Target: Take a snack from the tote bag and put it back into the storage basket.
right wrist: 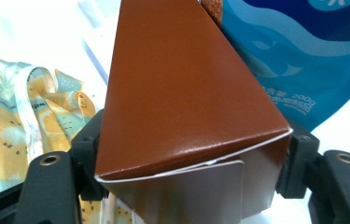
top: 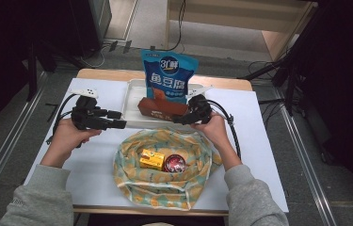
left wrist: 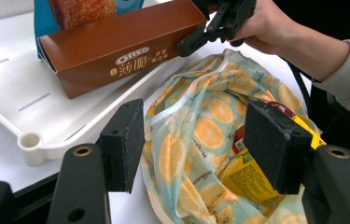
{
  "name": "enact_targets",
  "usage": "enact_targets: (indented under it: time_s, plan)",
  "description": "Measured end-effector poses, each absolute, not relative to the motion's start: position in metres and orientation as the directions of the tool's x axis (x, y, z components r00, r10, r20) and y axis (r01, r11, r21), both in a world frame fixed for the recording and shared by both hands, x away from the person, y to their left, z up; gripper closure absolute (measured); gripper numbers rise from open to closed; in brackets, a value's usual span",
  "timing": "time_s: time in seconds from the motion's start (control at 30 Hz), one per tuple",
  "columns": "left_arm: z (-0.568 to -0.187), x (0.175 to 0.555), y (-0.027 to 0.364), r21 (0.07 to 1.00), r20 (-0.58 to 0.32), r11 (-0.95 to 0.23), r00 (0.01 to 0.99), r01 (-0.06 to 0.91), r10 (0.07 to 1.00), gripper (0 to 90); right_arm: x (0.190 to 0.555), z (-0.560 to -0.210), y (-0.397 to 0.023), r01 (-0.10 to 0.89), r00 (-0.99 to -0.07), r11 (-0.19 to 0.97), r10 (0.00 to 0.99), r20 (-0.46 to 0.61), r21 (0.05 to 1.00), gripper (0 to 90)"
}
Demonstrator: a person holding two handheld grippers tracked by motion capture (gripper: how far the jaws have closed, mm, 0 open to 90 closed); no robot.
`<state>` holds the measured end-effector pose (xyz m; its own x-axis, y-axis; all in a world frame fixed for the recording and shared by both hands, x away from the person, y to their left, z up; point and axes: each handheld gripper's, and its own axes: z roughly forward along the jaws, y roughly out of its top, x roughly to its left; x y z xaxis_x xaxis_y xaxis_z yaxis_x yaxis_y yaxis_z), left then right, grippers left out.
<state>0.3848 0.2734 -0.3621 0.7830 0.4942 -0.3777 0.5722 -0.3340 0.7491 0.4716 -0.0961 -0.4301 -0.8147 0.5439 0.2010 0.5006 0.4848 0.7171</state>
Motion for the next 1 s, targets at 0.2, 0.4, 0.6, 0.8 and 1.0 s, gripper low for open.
enact_targets:
  time_s: [0.2,0.4,0.6,0.8,1.0]
  plan:
    - [-0.362,0.385,0.274,0.751,-0.376,-0.333,0.783,0.571,0.495,39.1,0.471,-0.428,-0.100,0.496,-0.811,0.471,0.552,0.194,0.730,27.9]
    - [-0.362,0.385,0.274,0.750,-0.377,-0.331,0.782,0.572,0.496,39.2,0.471,-0.425,-0.104,0.499,-0.803,0.459,0.564,0.193,0.735,25.8]
    - [-0.361,0.384,0.275,0.752,-0.380,-0.325,0.780,0.573,0.497,39.2,0.469,-0.422,-0.110,0.508,-0.793,0.456,0.578,0.191,0.731,24.9]
    - [-0.361,0.384,0.275,0.752,-0.380,-0.326,0.780,0.573,0.497,39.1,0.468,-0.416,-0.116,0.506,-0.787,0.444,0.589,0.184,0.739,24.9]
    - [-0.361,0.384,0.276,0.752,-0.380,-0.326,0.780,0.573,0.497,39.2,0.466,-0.407,-0.121,0.500,-0.776,0.424,0.607,0.173,0.755,25.8]
